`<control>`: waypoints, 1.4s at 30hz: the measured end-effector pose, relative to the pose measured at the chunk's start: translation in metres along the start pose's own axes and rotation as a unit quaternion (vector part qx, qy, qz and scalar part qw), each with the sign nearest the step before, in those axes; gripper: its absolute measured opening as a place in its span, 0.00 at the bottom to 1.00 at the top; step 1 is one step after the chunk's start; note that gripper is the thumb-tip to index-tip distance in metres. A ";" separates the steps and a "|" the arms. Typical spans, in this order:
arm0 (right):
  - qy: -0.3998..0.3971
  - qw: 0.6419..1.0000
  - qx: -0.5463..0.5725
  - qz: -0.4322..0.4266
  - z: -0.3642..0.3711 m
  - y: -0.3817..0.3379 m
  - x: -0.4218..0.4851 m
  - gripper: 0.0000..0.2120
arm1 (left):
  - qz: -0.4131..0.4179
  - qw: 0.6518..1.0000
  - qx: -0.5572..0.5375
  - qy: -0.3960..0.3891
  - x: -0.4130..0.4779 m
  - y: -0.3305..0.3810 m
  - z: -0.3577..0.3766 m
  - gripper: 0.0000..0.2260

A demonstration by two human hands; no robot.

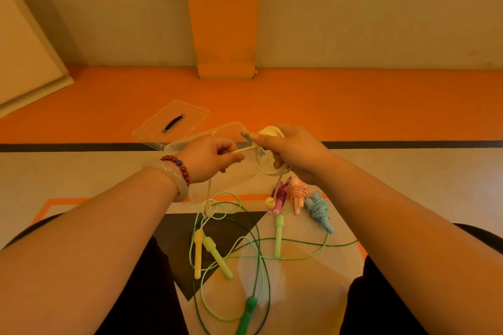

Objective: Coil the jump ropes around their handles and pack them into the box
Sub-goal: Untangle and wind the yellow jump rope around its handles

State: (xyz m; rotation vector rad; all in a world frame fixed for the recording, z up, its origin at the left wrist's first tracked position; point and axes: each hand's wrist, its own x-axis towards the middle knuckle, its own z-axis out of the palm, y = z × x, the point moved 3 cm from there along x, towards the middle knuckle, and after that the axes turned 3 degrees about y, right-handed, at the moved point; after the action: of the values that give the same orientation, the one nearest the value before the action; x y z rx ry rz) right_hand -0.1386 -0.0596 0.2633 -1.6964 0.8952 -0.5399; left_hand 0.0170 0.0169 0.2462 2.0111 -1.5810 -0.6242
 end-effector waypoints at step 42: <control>0.108 0.980 -0.159 -0.046 -0.025 -0.001 0.004 0.06 | -0.067 0.997 0.022 0.009 -0.003 -0.009 -0.028 0.13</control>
State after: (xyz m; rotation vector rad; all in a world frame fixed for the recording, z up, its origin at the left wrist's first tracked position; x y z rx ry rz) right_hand -0.1538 -0.0777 0.2711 -2.0035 1.1093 -0.6814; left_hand 0.0402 0.0246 0.2622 2.1627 -1.4711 -0.6238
